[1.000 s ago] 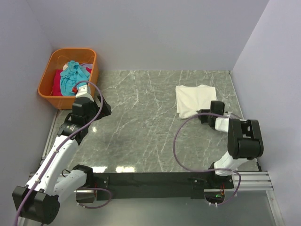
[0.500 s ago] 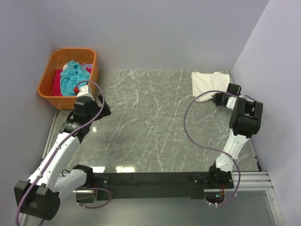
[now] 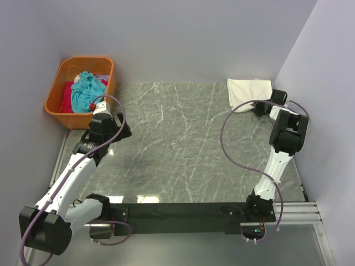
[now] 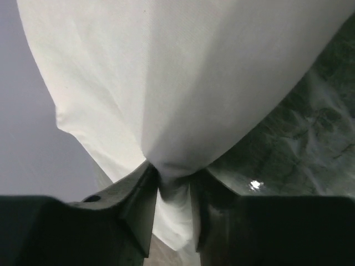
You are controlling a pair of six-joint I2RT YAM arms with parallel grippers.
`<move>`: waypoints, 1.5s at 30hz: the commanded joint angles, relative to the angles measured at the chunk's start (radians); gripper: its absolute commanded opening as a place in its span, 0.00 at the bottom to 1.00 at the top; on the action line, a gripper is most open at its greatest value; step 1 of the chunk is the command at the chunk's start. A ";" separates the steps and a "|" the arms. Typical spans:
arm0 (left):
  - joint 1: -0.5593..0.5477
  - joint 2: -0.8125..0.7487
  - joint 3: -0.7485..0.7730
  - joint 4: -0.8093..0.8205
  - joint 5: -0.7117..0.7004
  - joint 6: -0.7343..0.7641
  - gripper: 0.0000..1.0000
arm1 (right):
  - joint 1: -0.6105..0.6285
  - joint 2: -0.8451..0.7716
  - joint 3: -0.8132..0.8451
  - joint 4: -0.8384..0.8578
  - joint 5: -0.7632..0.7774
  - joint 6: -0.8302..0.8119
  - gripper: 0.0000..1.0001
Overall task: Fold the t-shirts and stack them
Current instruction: Neatly place the folded tshirt to the corner
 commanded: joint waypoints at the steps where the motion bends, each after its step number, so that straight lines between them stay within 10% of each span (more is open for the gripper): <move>1: 0.004 -0.002 0.004 0.040 -0.005 0.022 0.95 | -0.016 -0.008 -0.009 0.011 -0.013 -0.026 0.39; 10: 0.004 -0.067 0.001 0.042 0.003 0.013 0.98 | -0.018 -0.373 -0.285 -0.097 0.049 -0.140 0.70; 25: 0.004 -0.327 0.261 -0.312 -0.166 -0.042 0.99 | -0.004 -1.437 -0.387 -0.534 0.121 -0.518 0.73; 35: 0.004 -0.533 0.456 -0.552 -0.329 -0.047 0.99 | 0.368 -1.761 -0.328 -0.590 0.420 -0.731 0.75; 45: 0.000 -0.784 0.412 -0.440 -0.355 0.039 0.99 | 0.487 -2.002 -0.561 -0.482 0.496 -0.829 0.75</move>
